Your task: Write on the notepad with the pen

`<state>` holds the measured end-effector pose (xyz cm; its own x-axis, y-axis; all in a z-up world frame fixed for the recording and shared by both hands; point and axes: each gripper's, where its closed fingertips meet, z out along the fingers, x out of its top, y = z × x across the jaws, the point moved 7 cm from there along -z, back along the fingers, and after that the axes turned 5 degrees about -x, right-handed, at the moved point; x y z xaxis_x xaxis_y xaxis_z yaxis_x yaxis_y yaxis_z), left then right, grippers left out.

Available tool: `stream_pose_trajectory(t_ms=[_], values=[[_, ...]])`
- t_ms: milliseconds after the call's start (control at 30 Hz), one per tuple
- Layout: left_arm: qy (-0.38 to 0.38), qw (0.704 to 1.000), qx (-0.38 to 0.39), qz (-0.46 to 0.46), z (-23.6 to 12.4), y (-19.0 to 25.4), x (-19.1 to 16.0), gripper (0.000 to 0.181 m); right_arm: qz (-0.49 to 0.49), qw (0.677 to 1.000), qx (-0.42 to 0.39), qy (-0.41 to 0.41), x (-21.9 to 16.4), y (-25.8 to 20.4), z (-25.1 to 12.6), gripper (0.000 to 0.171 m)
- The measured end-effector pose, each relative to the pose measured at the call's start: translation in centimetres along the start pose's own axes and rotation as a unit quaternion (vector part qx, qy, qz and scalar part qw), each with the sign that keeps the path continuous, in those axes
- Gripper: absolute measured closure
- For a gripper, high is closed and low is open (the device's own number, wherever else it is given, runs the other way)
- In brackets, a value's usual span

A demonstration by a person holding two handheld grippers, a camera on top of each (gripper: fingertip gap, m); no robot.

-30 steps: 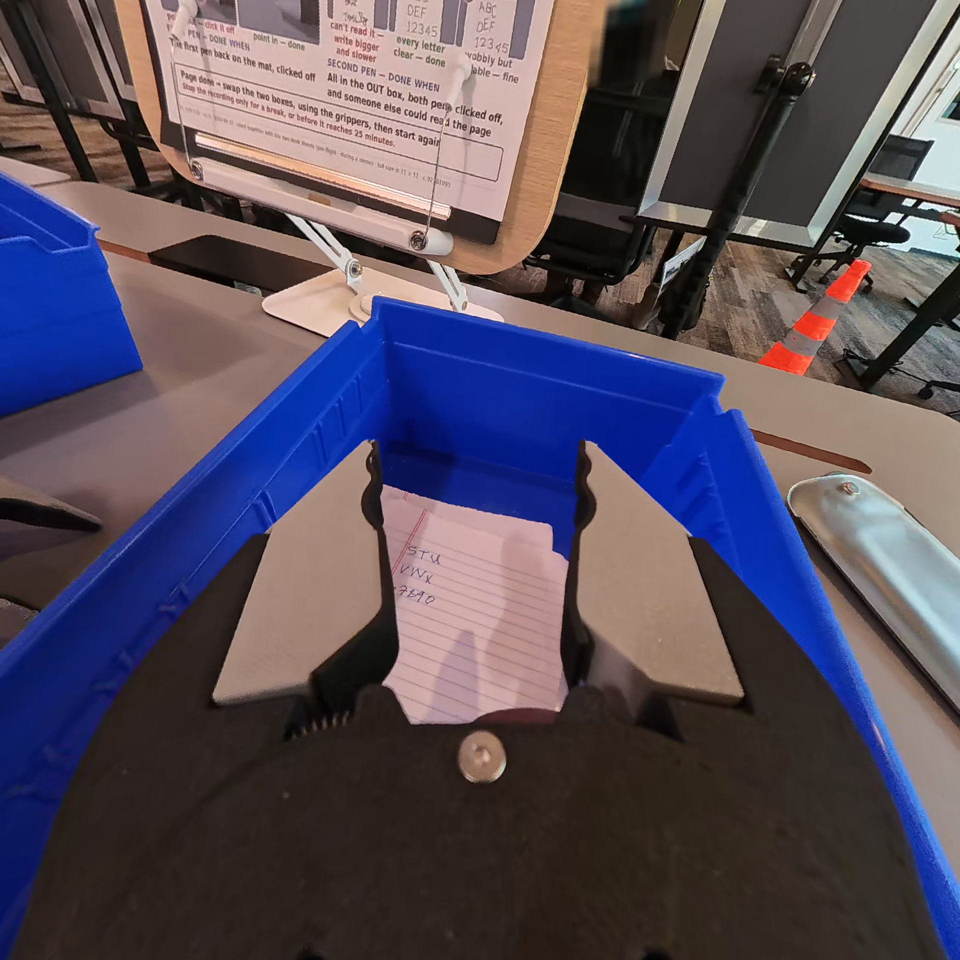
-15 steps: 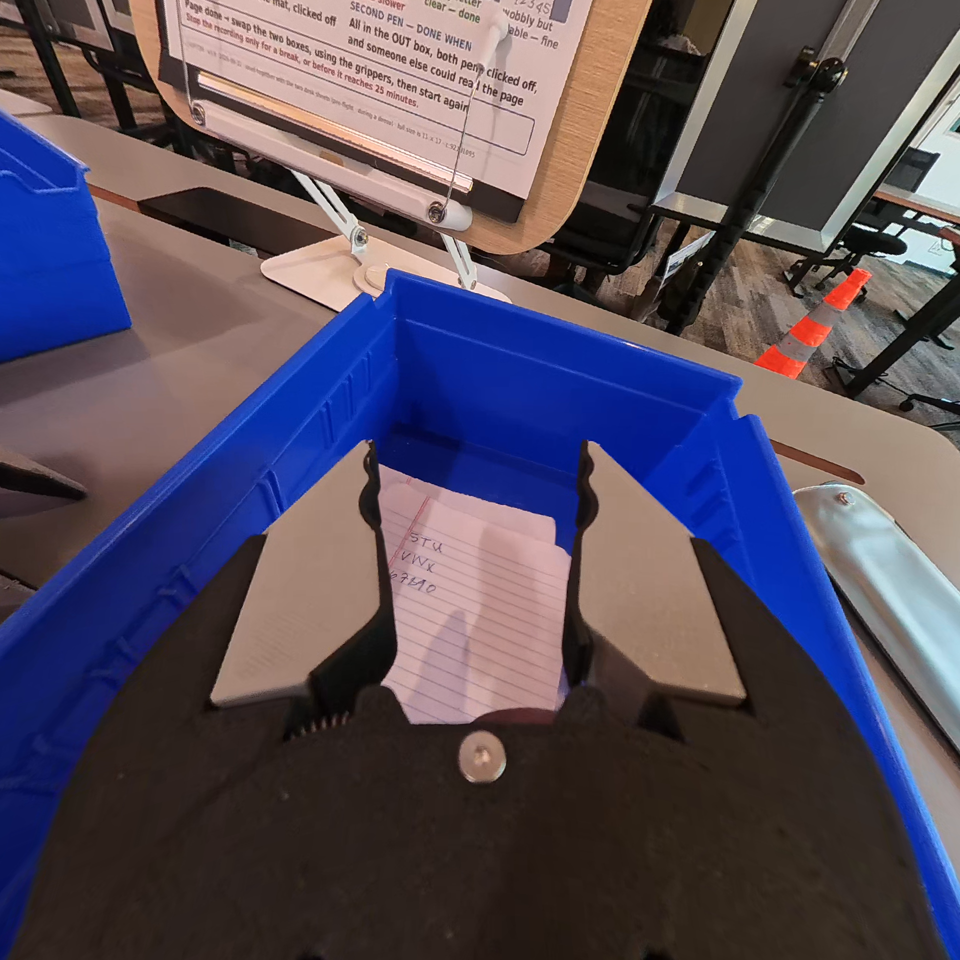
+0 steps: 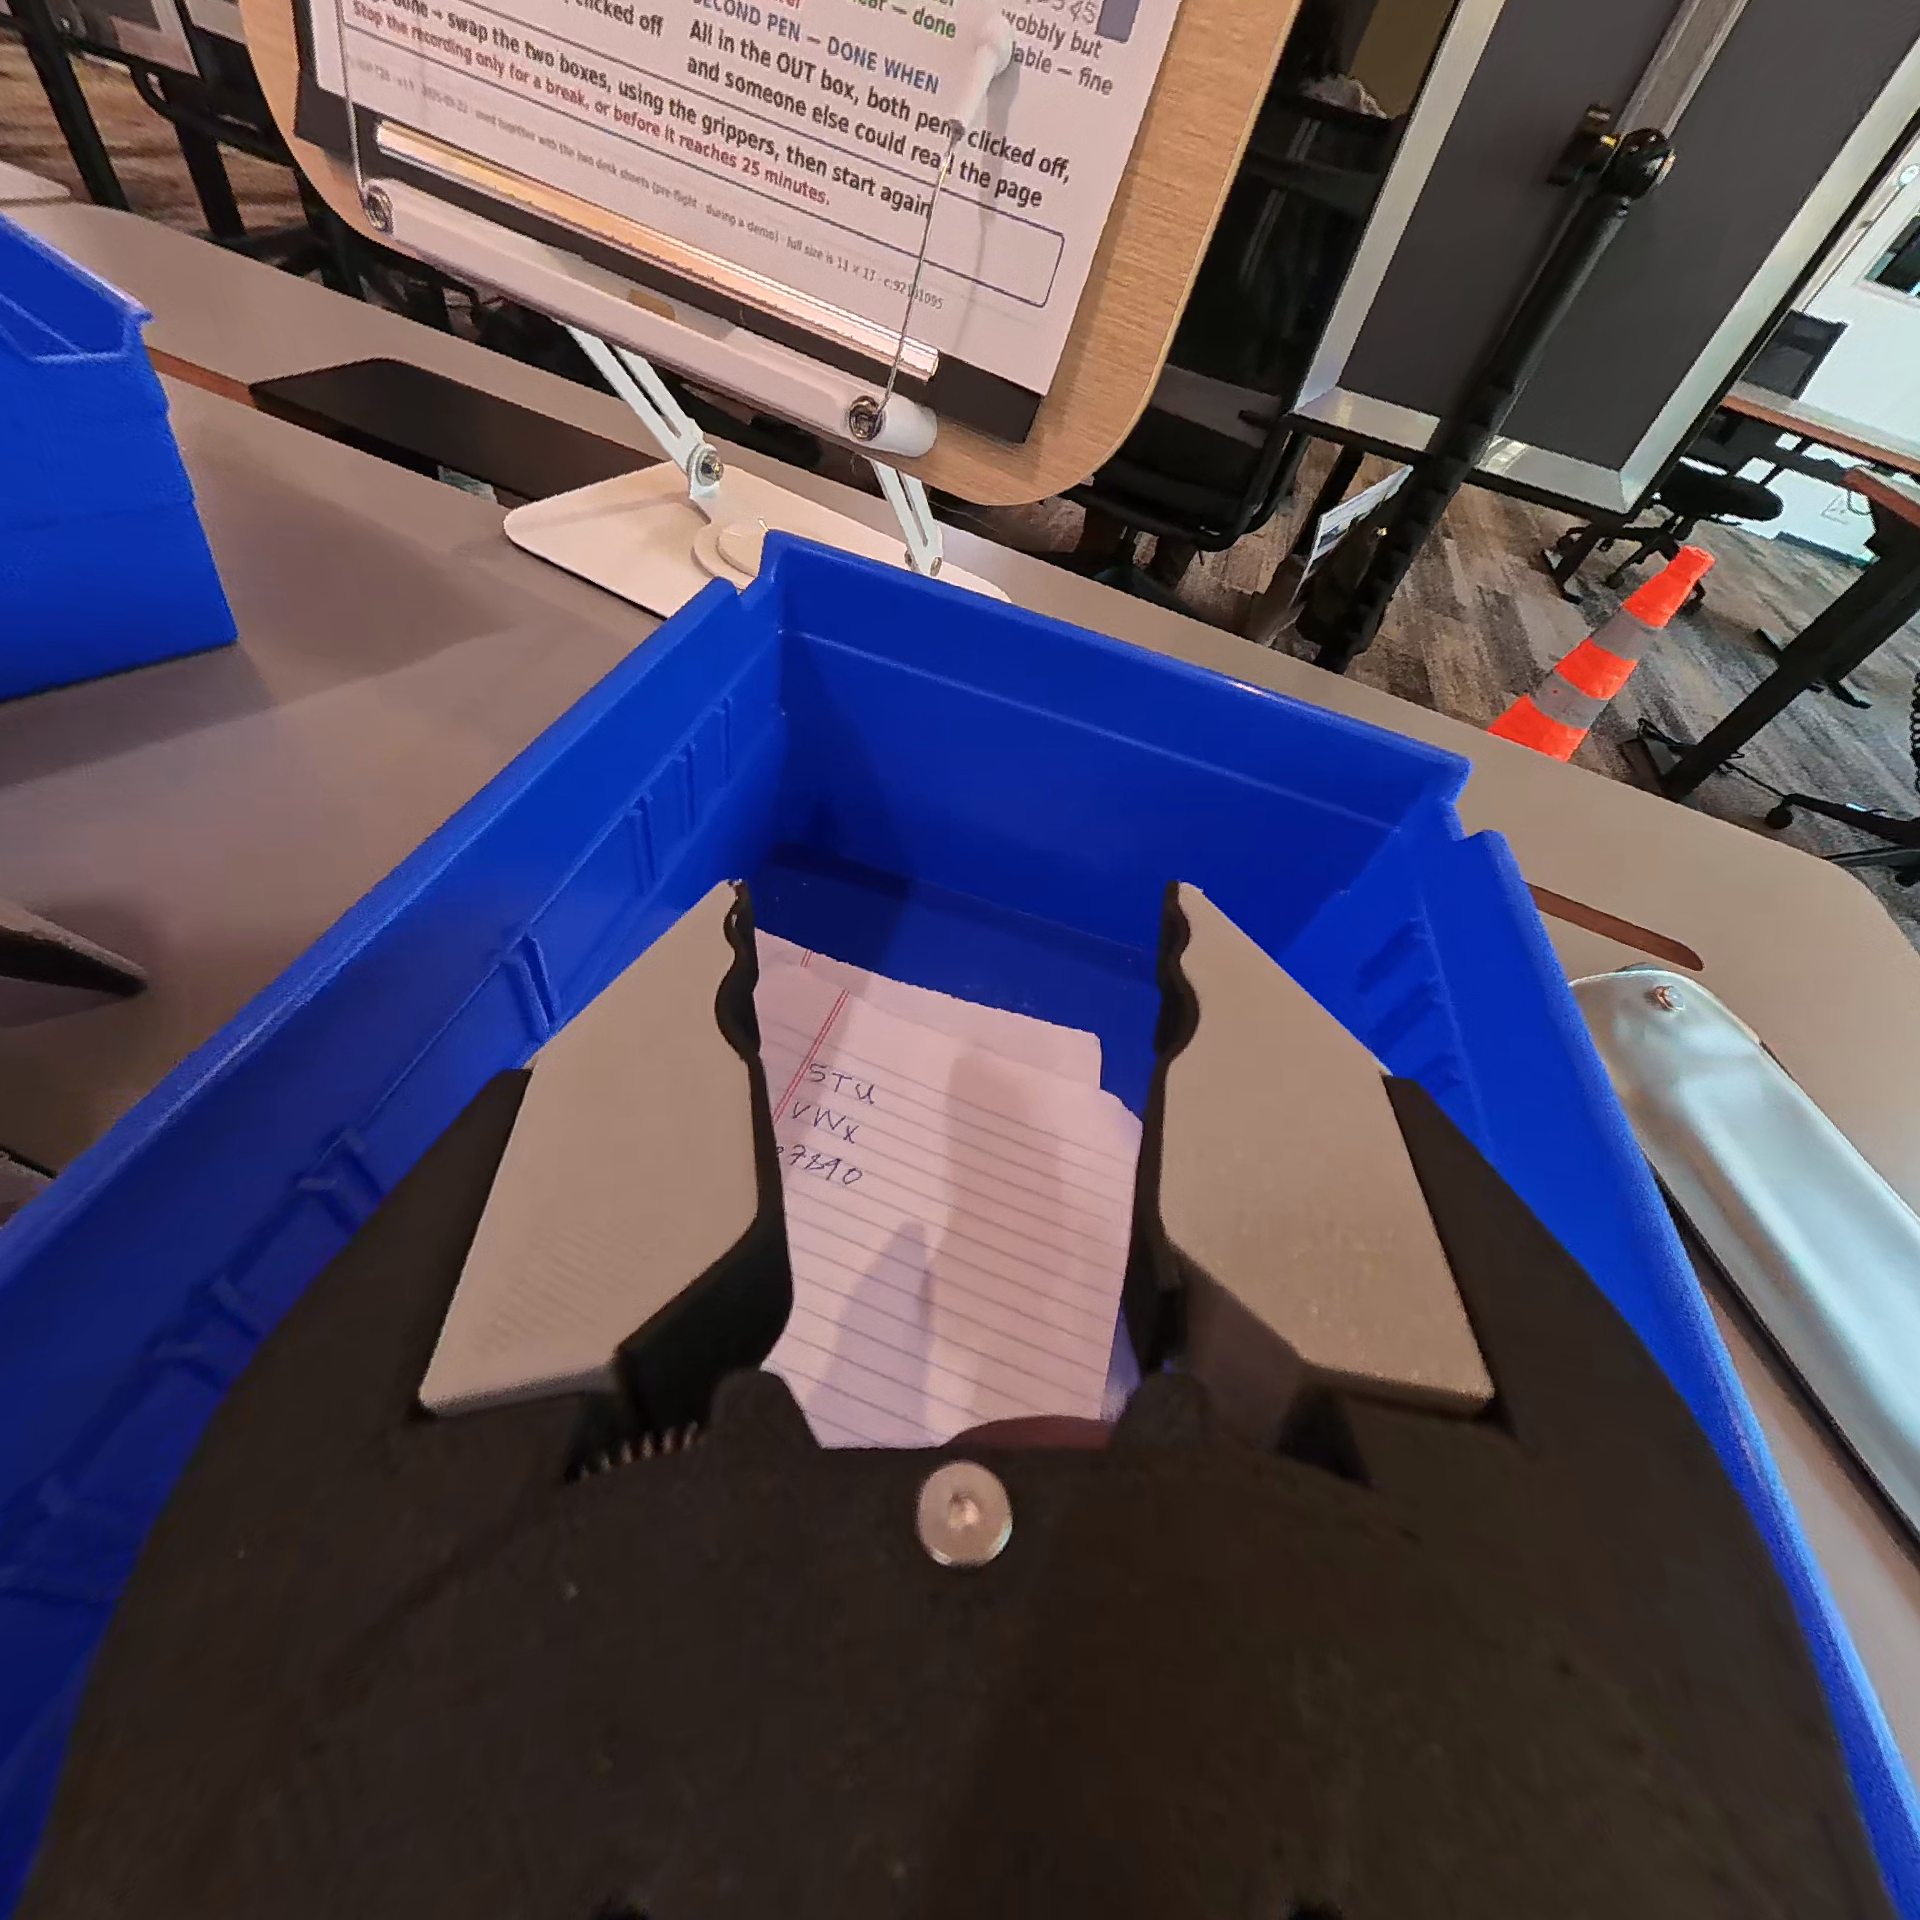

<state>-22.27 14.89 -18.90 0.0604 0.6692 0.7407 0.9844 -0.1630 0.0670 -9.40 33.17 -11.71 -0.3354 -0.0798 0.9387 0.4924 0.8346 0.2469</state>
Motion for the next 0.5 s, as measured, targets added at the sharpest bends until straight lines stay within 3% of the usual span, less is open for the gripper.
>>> stream_pose_trajectory(t_ms=[33, 500], values=[[0.0, 1.0, 0.0, 0.0, 0.0, 0.0, 0.0, 0.129, -0.001, 1.0, 0.0, 0.0, 0.0, -0.04, 0.0, 0.096], [0.0, 1.0, -0.001, 0.001, 0.04, 0.01, 0.03, 0.128, -0.009, 1.0, -0.001, -0.006, -0.14, -0.21, 0.11, 0.094]])
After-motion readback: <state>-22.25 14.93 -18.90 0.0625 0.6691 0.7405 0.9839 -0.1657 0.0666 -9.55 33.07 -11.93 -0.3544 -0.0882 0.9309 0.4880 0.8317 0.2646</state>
